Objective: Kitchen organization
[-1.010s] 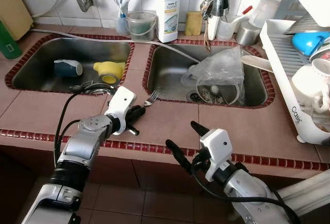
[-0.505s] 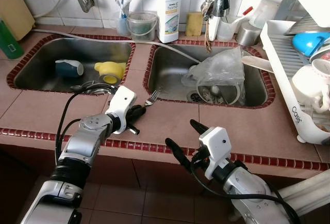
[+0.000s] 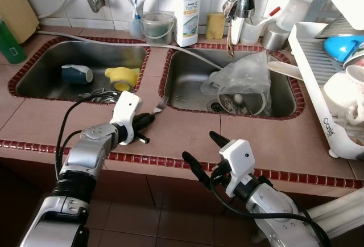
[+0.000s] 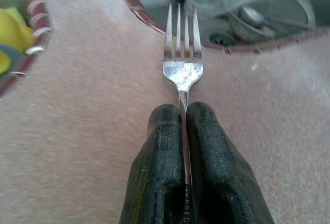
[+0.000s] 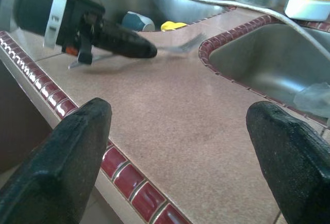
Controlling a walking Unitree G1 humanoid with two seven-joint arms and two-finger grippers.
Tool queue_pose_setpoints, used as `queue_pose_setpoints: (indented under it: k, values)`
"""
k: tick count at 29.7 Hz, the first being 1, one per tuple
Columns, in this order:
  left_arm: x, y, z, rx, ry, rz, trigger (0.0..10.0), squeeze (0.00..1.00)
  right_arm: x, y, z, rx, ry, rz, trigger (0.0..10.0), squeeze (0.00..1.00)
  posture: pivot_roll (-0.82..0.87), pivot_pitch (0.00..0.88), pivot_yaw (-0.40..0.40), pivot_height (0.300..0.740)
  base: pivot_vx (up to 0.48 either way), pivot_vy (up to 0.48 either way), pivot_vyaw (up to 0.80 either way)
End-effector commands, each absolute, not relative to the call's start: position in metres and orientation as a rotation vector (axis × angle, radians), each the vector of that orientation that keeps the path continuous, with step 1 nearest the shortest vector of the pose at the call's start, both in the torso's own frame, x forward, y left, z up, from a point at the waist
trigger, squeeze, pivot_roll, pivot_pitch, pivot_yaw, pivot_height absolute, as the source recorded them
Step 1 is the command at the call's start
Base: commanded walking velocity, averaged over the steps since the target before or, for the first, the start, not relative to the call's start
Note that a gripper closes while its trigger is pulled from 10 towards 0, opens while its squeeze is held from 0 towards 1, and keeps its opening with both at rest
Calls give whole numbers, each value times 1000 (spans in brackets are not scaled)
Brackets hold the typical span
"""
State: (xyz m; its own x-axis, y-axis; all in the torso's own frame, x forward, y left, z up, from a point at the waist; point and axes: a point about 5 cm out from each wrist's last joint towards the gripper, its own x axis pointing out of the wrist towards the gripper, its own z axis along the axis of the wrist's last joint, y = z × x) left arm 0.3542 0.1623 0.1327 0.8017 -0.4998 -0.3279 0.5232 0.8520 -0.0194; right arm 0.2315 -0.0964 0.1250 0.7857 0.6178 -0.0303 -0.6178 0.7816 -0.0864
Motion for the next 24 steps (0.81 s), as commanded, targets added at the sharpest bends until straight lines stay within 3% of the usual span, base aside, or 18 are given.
queue_pose_setpoints:
  k: [1,14,17,24]
  values:
    - [359,163,150,41,275,-550,0,0,232,-95,125,-94,-4,674,10000,0,-183,85,29,740,0,0,0]
    - [365,160,176,-100,117,-499,0,0,247,-99,132,-75,-58,607,10000,0,-164,89,29,740,0,0,0]
    - [364,158,180,-167,58,-450,0,0,262,-107,140,-70,-106,518,10000,0,-151,88,29,740,0,0,0]
    - [361,160,182,-139,-50,-361,0,0,279,-120,154,-41,-201,377,10000,0,-143,90,28,740,0,0,0]
